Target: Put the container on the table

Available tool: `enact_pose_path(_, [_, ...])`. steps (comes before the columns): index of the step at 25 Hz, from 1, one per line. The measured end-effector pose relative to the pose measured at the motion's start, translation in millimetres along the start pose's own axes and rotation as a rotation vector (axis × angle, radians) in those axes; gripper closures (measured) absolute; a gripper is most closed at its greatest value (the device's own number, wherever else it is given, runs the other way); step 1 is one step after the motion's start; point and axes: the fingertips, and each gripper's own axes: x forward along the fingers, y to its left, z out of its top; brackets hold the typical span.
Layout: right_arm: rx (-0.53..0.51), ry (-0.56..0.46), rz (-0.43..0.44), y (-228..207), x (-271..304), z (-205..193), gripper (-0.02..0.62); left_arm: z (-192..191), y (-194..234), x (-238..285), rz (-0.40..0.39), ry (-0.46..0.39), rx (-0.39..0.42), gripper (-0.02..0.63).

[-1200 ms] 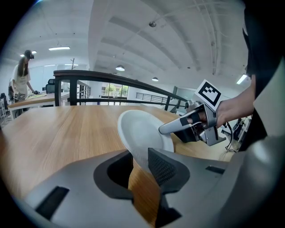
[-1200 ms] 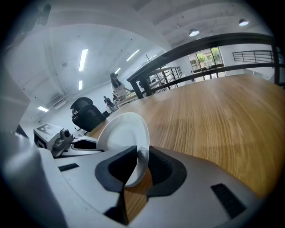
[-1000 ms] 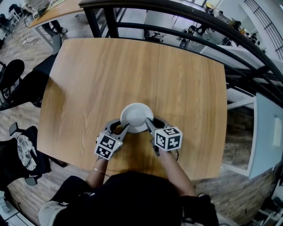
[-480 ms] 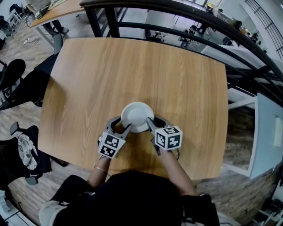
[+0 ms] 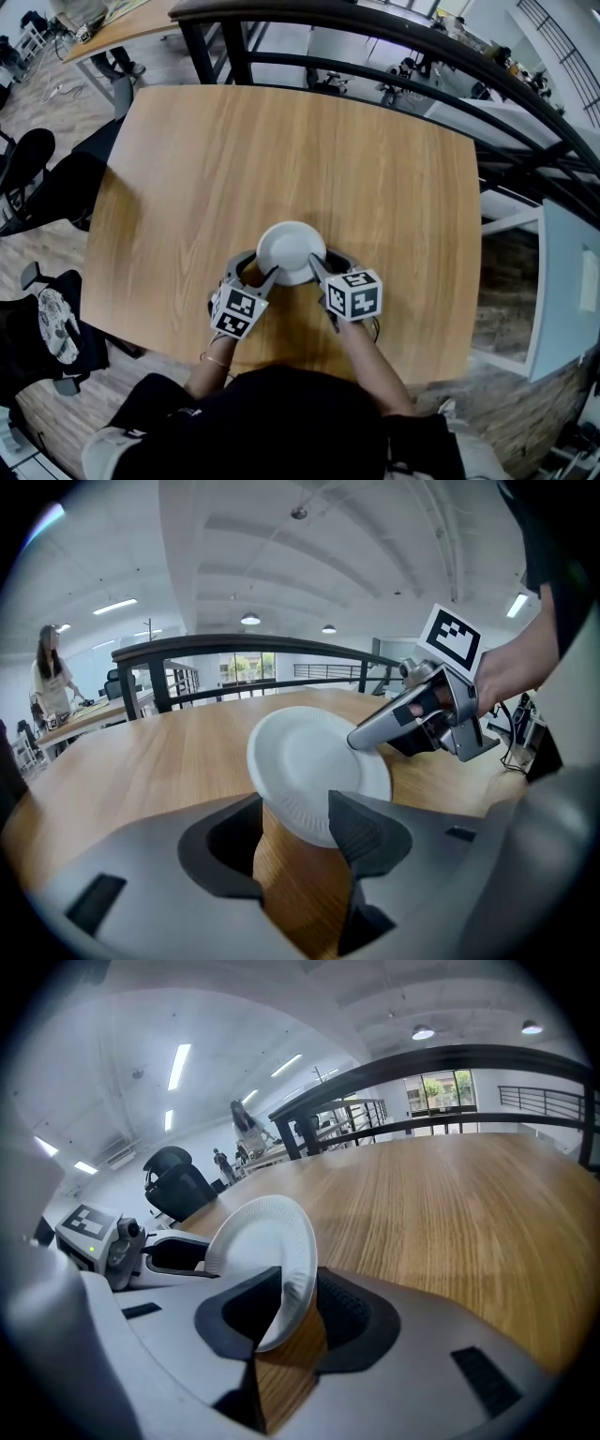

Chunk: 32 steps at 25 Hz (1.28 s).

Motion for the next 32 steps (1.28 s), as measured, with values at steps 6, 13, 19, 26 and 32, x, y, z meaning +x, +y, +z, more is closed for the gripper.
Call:
enact_pose_path(6, [0.001,0.0,0.0,0,0,0,0.468,-1,-1,1,0.012,-0.004,0.015,0.389])
enact_pose_path(13, [0.008,-0.007,-0.01,-1,-1,0,0.451,-5,-3,3,0.013,0.011,0.053,0.351])
enact_pose_path(19, [0.009,-0.015,-0.013,-2,-2,1,0.437,0,-2,0,0.021,-0.016,0.036,0.345])
enact_pose_path(26, [0.005,-0.071,-0.045,-8,-13,14,0.437,17,2,-12,0.052,-0.079,0.043,0.346])
enact_pose_path(32, [0.001,-0.116,-0.035,-2,-25,24,0.442,31,1,-23,0.063,-0.129,0.03,0.355])
